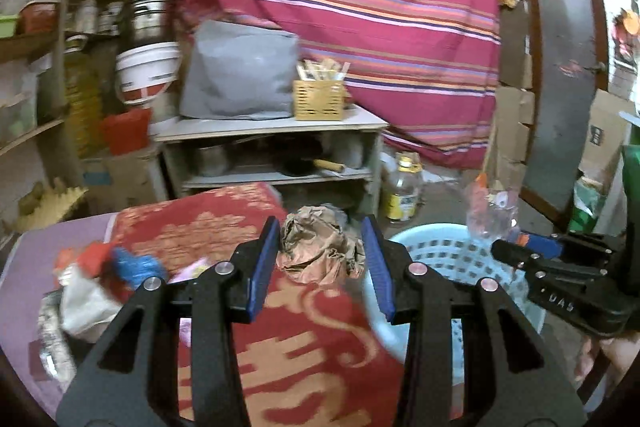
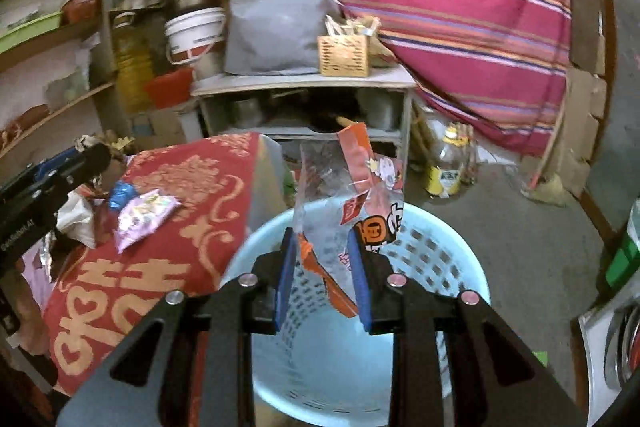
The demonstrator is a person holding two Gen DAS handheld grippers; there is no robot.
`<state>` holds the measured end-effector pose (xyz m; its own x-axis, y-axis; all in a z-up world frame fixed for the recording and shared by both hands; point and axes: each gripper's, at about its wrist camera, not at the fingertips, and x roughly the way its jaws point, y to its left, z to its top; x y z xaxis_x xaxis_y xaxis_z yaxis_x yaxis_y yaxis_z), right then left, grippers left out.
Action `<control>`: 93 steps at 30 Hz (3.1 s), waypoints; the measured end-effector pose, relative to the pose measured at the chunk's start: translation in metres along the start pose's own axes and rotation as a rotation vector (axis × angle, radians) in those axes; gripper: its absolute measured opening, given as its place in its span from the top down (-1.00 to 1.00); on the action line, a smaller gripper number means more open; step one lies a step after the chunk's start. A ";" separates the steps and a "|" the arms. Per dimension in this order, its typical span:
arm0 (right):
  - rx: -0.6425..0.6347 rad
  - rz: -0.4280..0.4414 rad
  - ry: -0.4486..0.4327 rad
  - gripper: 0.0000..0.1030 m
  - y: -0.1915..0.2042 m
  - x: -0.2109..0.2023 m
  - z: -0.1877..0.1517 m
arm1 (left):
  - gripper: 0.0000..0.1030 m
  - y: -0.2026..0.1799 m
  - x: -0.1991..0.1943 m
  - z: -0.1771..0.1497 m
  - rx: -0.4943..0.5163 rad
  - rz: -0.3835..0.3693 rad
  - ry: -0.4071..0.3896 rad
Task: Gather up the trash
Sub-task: 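Open the right gripper over the basket dropping the plastic bag while the left releases the paper ball, then return to the table and grasp the silver printed snack bag with the left gripper, then grasp the pink snack bag with the right gripper while the left holds the silver bag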
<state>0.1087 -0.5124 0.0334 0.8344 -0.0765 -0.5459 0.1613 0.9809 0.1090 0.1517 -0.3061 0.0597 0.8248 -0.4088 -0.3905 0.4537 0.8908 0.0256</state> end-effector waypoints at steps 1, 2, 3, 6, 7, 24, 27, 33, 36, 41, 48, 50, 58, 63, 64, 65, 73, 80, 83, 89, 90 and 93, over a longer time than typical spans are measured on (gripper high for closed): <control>0.005 -0.003 0.001 0.48 -0.004 0.000 -0.001 | 0.19 -0.006 0.004 0.001 0.004 -0.007 0.004; 0.011 -0.007 0.001 0.48 -0.008 0.001 -0.002 | 0.19 -0.013 0.008 0.000 0.008 -0.019 0.011; 0.017 -0.008 0.003 0.48 -0.013 0.002 -0.003 | 0.19 -0.022 0.014 0.000 0.014 -0.030 0.019; 0.029 -0.005 0.007 0.48 -0.023 0.004 -0.007 | 0.19 -0.037 0.023 -0.002 0.032 -0.050 0.030; 0.032 -0.009 0.012 0.48 -0.026 0.006 -0.009 | 0.18 -0.042 0.026 -0.002 0.038 -0.057 0.033; 0.130 -0.039 0.038 0.48 -0.071 0.015 -0.025 | 0.07 -0.085 0.070 -0.012 0.093 -0.095 0.123; 0.137 -0.045 0.035 0.48 -0.072 0.015 -0.025 | 0.04 -0.083 0.073 -0.014 0.088 -0.101 0.135; 0.143 -0.061 0.034 0.46 -0.073 0.015 -0.025 | -0.43 -0.077 0.068 -0.010 0.084 -0.089 0.117; 0.150 -0.067 0.032 0.33 -0.073 0.015 -0.023 | -0.54 -0.071 0.063 -0.008 0.081 -0.082 0.113; 0.147 -0.065 -0.018 -0.30 -0.057 0.006 -0.015 | -0.79 -0.040 0.041 -0.008 0.051 -0.011 0.077; 0.109 -0.018 -0.030 -0.55 -0.011 0.012 -0.005 | -0.80 0.033 0.002 -0.020 0.028 0.137 0.085; 0.107 -0.002 -0.038 -0.66 0.005 0.015 -0.002 | -0.86 0.062 -0.008 -0.028 0.013 0.207 0.106; 0.065 0.029 -0.019 -0.70 0.072 0.032 0.003 | -0.87 0.159 -0.027 -0.065 0.002 0.468 0.197; 0.026 0.027 0.021 -0.70 0.104 0.047 -0.001 | -0.87 0.197 -0.022 -0.089 -0.052 0.524 0.266; 0.021 0.025 0.032 -0.70 0.110 0.050 -0.002 | -0.87 0.203 -0.019 -0.095 -0.061 0.529 0.284; 0.016 0.023 0.041 -0.70 0.115 0.054 -0.003 | -0.87 0.207 -0.017 -0.098 -0.067 0.531 0.296; -0.027 0.033 0.088 -0.70 0.150 0.073 -0.005 | -0.24 0.229 -0.009 -0.120 -0.146 0.464 0.408; -0.095 0.083 0.113 -0.70 0.194 0.082 -0.008 | 0.61 0.248 -0.028 -0.116 -0.190 0.434 0.383; -0.123 0.101 0.131 -0.70 0.216 0.088 -0.012 | 0.88 0.257 -0.034 -0.113 -0.202 0.425 0.375; -0.189 0.099 0.183 -0.70 0.259 0.108 -0.022 | 0.95 0.278 -0.049 -0.107 -0.236 0.441 0.343; -0.200 0.092 0.194 -0.70 0.265 0.112 -0.024 | 0.95 0.280 -0.052 -0.107 -0.241 0.442 0.338; -0.245 0.051 0.224 -0.70 0.282 0.126 -0.029 | 0.95 0.287 -0.054 -0.107 -0.245 0.449 0.332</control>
<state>0.2442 -0.2397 -0.0290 0.6974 -0.0121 -0.7166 -0.0318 0.9984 -0.0478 0.2014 -0.0073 -0.0102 0.7507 0.0655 -0.6574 -0.0370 0.9977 0.0573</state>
